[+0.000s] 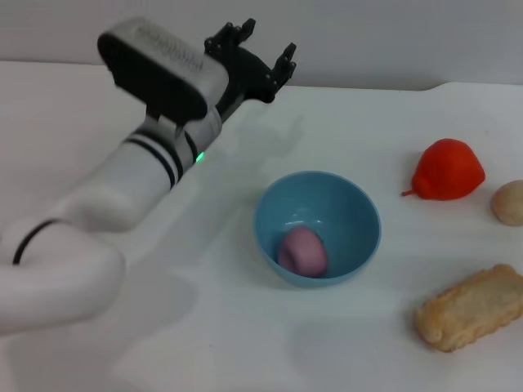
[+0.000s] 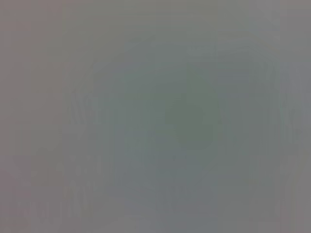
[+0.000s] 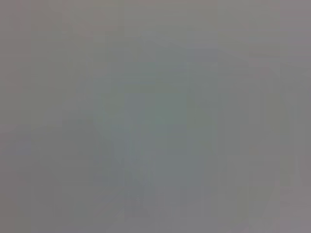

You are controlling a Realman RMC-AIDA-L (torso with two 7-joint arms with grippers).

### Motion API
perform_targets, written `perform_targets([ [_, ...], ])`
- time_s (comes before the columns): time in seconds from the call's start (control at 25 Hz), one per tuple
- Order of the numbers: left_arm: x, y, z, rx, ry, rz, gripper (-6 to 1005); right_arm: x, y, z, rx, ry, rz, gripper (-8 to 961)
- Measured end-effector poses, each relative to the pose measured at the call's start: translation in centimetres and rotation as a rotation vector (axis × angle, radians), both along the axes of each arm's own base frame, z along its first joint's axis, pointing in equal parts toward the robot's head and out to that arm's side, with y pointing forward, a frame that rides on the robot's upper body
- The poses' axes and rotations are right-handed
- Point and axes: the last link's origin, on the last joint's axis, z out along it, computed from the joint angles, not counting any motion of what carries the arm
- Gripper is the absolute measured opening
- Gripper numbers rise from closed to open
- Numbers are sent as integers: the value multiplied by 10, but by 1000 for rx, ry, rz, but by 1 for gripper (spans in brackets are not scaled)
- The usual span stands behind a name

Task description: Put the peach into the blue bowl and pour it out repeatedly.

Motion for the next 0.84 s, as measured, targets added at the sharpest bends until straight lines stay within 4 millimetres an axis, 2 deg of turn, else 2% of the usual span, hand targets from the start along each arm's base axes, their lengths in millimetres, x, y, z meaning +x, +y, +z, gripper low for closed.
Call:
perform_targets([
  [0.12, -7, -5, -1, 8, -56, 41, 617, 4, -6, -2, -1, 2, -16, 575],
  [0.32, -15, -9, -2, 16, -55, 55, 617, 8, -10, -5, -10, 6, -36, 575],
  [0.84, -27, -13, -5, 0, -69, 96, 616, 3, -10, -14, -26, -65, -29, 576],
])
